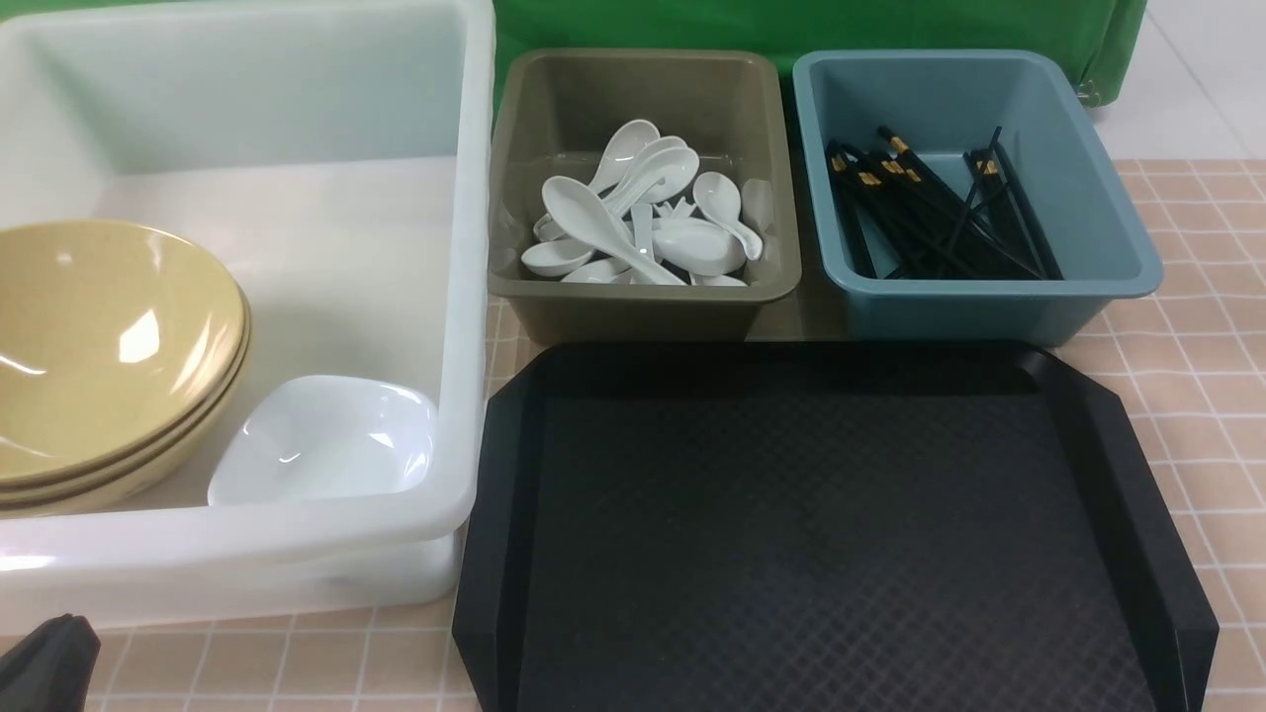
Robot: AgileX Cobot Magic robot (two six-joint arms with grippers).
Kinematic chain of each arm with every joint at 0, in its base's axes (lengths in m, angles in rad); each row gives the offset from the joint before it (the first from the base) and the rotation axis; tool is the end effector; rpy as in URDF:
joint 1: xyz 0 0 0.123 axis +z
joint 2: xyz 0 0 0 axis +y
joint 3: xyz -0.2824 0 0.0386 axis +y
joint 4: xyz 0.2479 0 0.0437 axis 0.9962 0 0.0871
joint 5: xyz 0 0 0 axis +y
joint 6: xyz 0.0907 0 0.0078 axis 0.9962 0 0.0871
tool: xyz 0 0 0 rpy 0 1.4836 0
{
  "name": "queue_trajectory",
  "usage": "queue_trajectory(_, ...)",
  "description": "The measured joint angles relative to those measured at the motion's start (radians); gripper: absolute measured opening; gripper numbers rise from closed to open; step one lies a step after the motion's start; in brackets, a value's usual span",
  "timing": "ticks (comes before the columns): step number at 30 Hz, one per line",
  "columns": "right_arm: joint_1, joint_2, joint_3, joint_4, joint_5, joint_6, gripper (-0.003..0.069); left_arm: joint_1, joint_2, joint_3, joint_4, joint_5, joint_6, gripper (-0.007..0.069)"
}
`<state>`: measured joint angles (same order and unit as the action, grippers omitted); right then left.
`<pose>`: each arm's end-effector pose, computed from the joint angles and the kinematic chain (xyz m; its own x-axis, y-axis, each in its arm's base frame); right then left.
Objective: On brown table put chopsticks spoon bowls plates into blue grey white boxes.
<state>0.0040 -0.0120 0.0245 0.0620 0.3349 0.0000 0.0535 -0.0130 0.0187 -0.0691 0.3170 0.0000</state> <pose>0.0535 0.0021 0.1753 -0.2576 0.0575 -0.9645 -0.0086 0.9981 0.0618 0.0538 0.0009 0.1789 -0.2297 -0.0780 -0.9701 -0.0477 0.9965 -0.0688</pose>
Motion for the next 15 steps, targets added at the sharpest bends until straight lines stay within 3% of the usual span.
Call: queue_trajectory(15,0.0,0.0,0.0,0.0,0.0,0.0,0.0107,0.0,0.0,0.0,0.0,0.0,0.0,-0.0007)
